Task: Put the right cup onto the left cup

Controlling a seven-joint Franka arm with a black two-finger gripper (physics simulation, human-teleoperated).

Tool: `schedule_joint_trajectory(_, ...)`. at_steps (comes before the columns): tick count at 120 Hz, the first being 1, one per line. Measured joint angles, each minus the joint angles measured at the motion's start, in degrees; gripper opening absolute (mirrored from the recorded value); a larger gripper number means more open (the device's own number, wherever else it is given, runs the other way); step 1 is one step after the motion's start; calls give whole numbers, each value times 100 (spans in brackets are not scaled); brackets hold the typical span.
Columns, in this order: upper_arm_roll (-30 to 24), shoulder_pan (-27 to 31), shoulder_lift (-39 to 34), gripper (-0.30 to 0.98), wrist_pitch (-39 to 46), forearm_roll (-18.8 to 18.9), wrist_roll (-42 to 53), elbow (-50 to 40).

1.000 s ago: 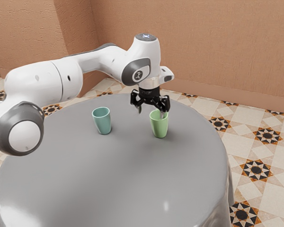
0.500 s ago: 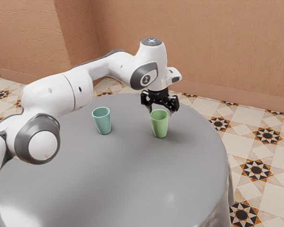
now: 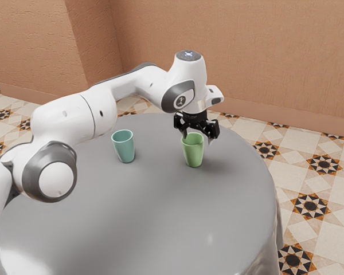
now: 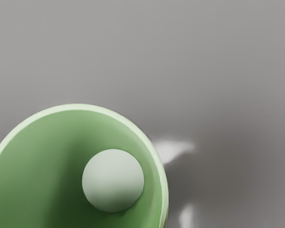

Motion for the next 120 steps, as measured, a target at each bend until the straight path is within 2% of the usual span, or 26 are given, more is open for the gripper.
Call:
schedule_joint_trajectory(56,-207,-36,289,66,70,239,71,218)
schedule_joint_trajectory(120,-181,-36,381,16,66,293,95,179)
